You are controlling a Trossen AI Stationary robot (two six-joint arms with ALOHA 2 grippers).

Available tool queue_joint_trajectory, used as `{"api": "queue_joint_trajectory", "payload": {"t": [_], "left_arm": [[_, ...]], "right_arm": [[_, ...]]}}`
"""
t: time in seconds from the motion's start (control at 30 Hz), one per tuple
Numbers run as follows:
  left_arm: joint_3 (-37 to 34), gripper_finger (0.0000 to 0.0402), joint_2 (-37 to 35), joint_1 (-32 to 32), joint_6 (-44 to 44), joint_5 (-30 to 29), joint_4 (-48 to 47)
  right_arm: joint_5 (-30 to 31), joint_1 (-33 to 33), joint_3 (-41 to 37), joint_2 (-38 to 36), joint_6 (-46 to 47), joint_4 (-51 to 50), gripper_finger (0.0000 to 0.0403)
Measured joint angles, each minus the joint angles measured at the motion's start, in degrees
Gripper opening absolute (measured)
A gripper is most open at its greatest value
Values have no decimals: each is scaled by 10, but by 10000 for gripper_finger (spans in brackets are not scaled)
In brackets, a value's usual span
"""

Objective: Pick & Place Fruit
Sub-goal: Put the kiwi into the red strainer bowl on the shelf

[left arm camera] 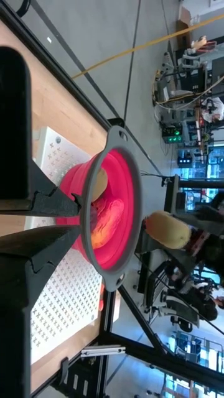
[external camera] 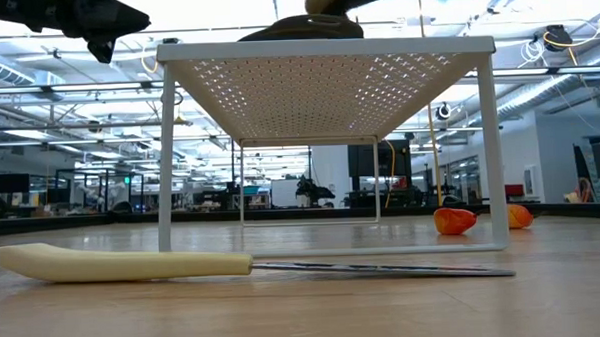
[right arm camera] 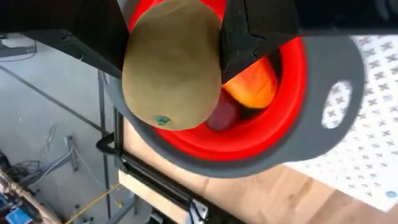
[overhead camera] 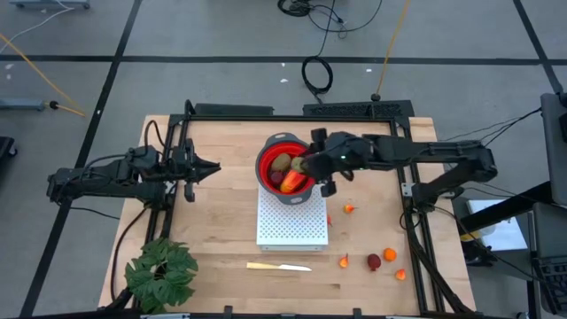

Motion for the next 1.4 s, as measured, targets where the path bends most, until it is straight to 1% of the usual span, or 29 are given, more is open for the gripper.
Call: {"api": "queue_joint_trajectory", "payload": {"t": [0.07,0.13,0.2,0.37,0.43,0.53,0.7,0.8,0.97,1.1,1.3,1.4], "left_arm": [[0,31,0,0,0,0,0],[0,31,0,0,-1,0,0],[0,31,0,0,-1,0,0],[0,31,0,0,-2,0,0],[0,31,0,0,-5,0,0],[0,31,0,0,-4,0,-1],[0,31,0,0,-3,0,-1],[0,31,0,0,-2,0,-1],[0,31,0,0,-2,0,-1],[0,31,0,0,-2,0,-1],[0,31,0,0,-2,0,-1],[0,31,0,0,-2,0,-1]], "right_arm": [[0,-2,17,20,-14,-3,199],[1,-4,27,35,-30,-28,199],[1,-11,42,51,-47,-14,199],[1,-34,52,70,-66,-16,199],[1,-44,51,70,-68,-35,199],[1,-55,51,70,-75,-33,199],[-3,-58,51,70,-78,-33,199],[-30,-58,51,72,-78,-32,199],[-34,-58,50,82,-60,-31,199],[-57,-58,51,98,-58,-23,199],[-60,-58,52,105,-56,5,199],[-60,-58,50,107,-56,2,199]]}}
